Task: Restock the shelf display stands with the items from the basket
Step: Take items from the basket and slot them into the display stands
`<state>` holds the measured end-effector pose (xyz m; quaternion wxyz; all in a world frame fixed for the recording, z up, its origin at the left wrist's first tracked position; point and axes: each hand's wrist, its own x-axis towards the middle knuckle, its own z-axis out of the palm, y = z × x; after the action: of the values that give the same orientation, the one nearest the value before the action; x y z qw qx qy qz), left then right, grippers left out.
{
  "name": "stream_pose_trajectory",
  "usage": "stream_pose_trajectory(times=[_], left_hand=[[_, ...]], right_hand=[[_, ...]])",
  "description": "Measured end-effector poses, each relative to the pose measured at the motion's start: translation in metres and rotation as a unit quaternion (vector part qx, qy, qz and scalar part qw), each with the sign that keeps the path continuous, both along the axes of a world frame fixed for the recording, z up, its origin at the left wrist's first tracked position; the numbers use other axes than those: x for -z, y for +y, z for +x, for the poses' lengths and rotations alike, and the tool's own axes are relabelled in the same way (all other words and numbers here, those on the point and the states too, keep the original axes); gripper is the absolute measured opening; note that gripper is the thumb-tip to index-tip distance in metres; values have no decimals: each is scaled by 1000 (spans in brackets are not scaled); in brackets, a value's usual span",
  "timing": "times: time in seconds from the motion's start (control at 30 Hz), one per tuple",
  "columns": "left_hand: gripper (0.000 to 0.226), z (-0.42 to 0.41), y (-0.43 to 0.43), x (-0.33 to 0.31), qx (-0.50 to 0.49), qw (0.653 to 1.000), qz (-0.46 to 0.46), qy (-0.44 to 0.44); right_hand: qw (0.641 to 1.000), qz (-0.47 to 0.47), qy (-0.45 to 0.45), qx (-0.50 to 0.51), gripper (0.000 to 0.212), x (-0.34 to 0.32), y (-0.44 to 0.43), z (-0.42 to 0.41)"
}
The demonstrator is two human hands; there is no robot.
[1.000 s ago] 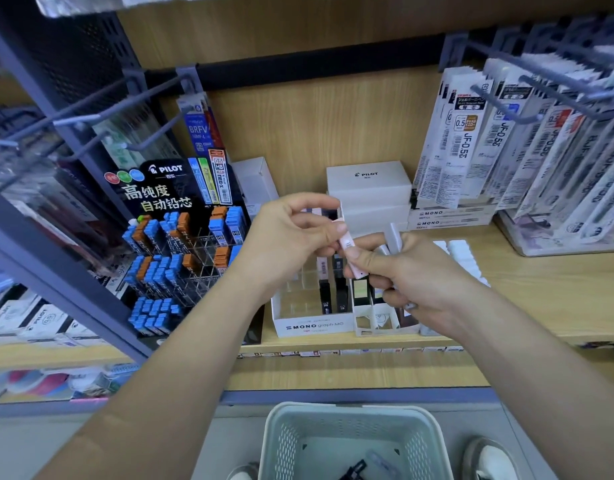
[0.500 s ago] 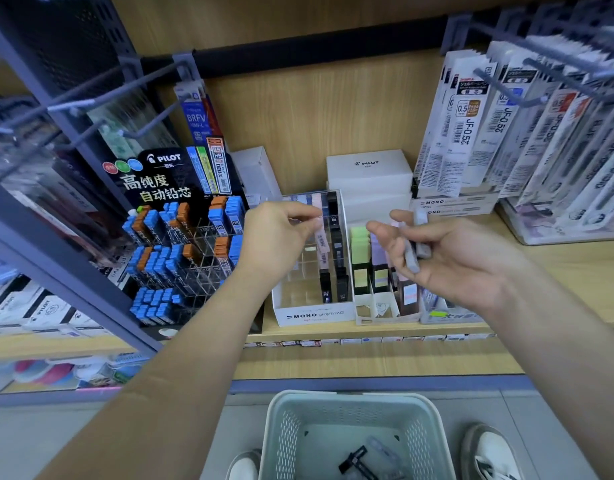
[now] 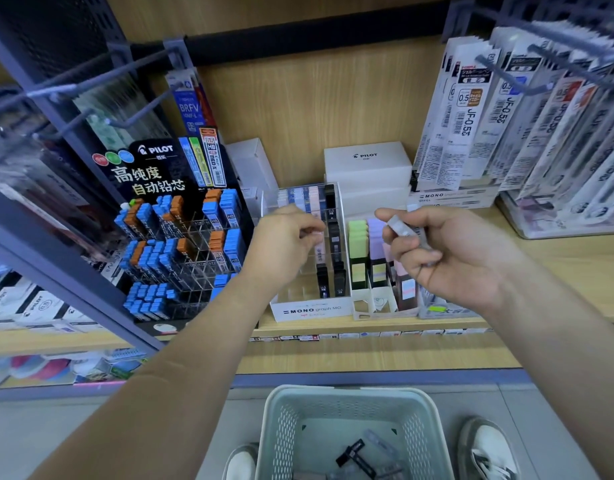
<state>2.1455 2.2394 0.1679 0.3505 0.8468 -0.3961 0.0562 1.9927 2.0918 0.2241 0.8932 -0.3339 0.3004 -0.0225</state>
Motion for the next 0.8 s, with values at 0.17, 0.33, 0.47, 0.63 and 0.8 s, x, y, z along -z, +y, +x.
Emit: stream_pose_trajectory(times=[0.17, 0.33, 0.47, 0.63, 0.8], left_hand=[[26, 1, 1, -1, 25, 998, 48, -32], [23, 4, 2, -5, 29, 996, 76, -47], [20, 2, 0, -9, 45, 989, 105, -89], [19, 2, 0, -10, 57, 982, 142, -116], [18, -10, 0, -28, -15, 998, 62, -19]], right_hand=[[999, -24, -1, -25, 23, 4, 4, 0], [995, -87, 21, -40, 16, 9, 7, 0], [996, -81, 13, -26, 24, 9, 8, 1], [991, -135, 5, 7, 17, 8, 14, 1], [989, -148, -5, 16, 17, 8, 16, 2]])
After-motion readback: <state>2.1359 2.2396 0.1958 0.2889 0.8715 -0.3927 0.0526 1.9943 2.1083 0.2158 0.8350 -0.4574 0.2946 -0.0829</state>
